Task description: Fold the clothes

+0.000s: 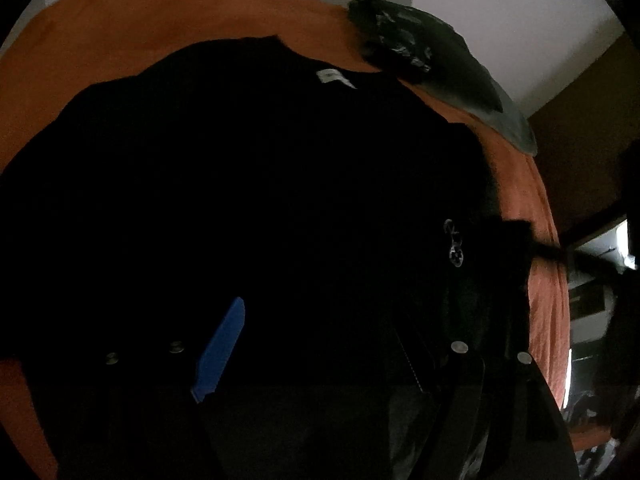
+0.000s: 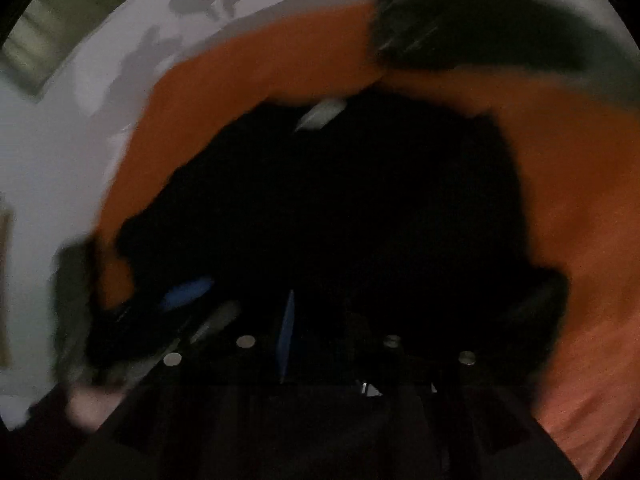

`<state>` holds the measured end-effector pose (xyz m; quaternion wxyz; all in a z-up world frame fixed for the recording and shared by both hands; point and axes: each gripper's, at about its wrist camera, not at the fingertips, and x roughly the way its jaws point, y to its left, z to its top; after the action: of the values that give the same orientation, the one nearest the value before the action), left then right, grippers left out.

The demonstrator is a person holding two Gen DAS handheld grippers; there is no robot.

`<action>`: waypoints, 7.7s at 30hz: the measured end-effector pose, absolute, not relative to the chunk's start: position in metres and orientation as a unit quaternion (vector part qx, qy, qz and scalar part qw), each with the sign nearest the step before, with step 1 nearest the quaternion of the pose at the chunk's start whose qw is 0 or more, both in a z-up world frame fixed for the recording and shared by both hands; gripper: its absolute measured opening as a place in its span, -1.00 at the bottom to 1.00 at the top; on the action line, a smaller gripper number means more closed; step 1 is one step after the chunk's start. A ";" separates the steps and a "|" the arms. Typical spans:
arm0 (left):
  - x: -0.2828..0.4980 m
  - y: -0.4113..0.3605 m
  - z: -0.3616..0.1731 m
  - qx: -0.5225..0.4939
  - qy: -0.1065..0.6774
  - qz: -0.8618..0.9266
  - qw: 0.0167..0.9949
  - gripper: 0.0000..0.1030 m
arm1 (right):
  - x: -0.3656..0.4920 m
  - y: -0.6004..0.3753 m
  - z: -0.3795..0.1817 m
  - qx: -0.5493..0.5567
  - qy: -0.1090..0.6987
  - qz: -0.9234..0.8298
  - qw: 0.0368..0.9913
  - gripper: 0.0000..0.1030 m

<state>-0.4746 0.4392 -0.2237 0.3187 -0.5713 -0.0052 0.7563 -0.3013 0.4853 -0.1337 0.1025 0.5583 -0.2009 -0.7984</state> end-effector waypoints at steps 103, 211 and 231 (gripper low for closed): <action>-0.470 0.410 -0.246 -0.621 -0.013 0.705 0.342 0.50 | -0.424 0.676 -0.172 0.502 -0.116 -0.847 -0.127 -0.99; -0.526 0.277 -0.154 -0.498 -0.079 0.832 0.229 0.36 | -0.202 0.611 -0.131 0.433 -0.080 -0.894 -0.088 -0.41; -0.538 0.165 -0.222 -0.516 -0.215 0.794 0.240 0.39 | -0.308 0.469 -0.152 0.463 -0.136 -0.870 0.097 -0.41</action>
<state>-0.5383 0.1653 -0.2220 0.2399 -0.5164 -0.2146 0.7935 -0.3076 0.4688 -0.1518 0.0972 0.4631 -0.1361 -0.8704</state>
